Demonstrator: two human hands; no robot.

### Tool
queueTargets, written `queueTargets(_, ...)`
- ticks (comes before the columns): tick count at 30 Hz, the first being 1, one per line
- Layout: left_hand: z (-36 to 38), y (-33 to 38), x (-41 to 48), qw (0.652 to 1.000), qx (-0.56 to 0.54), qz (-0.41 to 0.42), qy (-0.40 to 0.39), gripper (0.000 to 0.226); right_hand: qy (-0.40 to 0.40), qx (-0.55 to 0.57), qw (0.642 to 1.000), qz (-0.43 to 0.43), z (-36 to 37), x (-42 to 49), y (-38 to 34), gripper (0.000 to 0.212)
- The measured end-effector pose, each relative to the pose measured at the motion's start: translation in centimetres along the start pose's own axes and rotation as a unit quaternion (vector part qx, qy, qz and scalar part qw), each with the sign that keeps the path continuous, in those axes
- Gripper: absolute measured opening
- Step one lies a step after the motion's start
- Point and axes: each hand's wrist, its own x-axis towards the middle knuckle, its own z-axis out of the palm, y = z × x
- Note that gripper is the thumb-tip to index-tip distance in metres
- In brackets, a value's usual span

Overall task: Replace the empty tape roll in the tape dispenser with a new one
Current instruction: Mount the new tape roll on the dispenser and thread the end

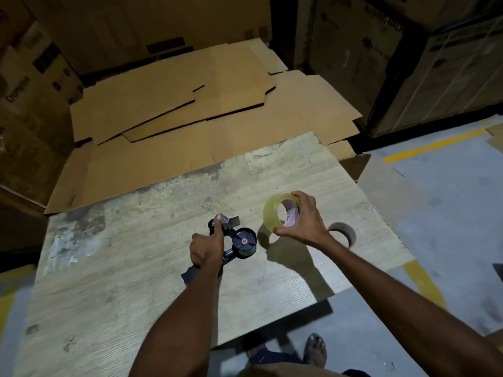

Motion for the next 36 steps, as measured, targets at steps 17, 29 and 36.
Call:
queueTargets(17,-6.4,4.4,1.6,0.866,-0.121,0.421,-0.241,0.034,-0.024,-0.033,0.995,-0.091,1.3,-2.2,-5.0,0.110)
queueTargets(29,-6.4,4.4,0.9,0.835,-0.150,0.415,-0.329,0.013,-0.114,-0.048,0.986,-0.115,0.3,-2.1,-7.4,0.111)
queueTargets(36,-6.3,4.0,-0.4,0.859,-0.154,0.410,-0.265,0.018,-0.144,0.007,0.984,-0.109,0.3,-0.7,-6.9,0.097)
